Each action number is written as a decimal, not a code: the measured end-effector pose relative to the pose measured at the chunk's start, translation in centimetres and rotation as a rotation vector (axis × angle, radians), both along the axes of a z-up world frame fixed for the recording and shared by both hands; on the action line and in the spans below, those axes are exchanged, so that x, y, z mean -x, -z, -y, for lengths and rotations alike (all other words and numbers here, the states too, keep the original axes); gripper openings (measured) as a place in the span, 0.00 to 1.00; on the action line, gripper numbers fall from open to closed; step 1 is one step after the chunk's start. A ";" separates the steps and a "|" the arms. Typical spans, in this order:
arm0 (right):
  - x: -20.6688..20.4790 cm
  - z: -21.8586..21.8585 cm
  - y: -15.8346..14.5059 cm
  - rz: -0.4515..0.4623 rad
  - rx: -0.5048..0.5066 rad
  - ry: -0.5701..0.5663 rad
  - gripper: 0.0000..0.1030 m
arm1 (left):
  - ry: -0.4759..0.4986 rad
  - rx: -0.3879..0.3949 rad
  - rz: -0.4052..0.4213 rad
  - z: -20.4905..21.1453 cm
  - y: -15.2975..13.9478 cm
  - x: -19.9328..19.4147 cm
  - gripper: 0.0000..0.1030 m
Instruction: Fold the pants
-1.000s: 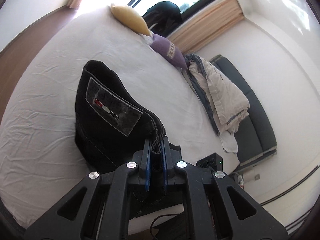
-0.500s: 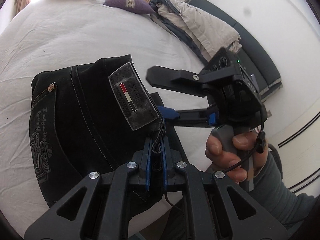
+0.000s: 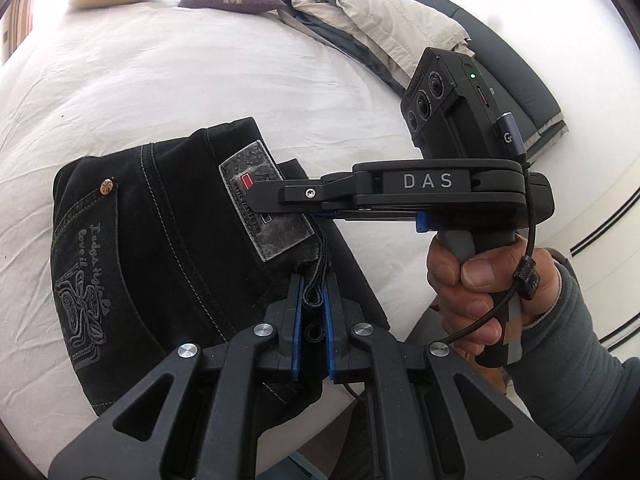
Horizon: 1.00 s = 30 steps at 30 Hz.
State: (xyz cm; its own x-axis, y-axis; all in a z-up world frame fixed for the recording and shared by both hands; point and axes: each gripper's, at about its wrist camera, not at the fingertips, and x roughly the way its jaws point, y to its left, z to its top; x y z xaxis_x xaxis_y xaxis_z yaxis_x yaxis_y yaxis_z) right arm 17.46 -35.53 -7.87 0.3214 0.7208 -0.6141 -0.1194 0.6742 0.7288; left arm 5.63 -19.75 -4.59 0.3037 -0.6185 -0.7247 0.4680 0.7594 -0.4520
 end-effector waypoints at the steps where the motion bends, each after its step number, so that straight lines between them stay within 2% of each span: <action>1: 0.3 0.7 0.1 -0.001 -0.002 0.014 0.13 | 0.011 -0.001 0.002 1.0 0.0 -0.6 0.07; 12: 1.9 6.9 2.6 -0.034 0.013 0.127 0.13 | 0.115 -0.051 -0.030 8.0 2.3 -1.5 0.07; 21: 1.9 8.0 5.6 -0.077 0.018 0.155 0.13 | 0.143 -0.110 -0.038 11.3 5.7 -1.3 0.07; 25: 1.6 7.6 6.5 -0.086 0.011 0.160 0.14 | 0.147 -0.124 -0.036 12.3 6.4 -1.2 0.09; 28: 1.6 8.3 7.4 -0.112 -0.014 0.170 0.21 | 0.157 -0.118 -0.049 12.7 6.7 -0.8 0.15; 30: 1.8 8.8 7.8 -0.131 -0.053 0.186 0.24 | 0.161 -0.103 -0.085 12.1 6.5 -0.8 0.26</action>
State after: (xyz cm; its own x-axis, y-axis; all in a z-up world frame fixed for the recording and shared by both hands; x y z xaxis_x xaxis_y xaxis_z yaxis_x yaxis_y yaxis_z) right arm 15.70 -44.30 -15.66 0.3717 0.6885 -0.6227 0.1019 0.6364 0.7646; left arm 6.41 -31.87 -11.07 0.1414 -0.5756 -0.8054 0.5506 0.7219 -0.4192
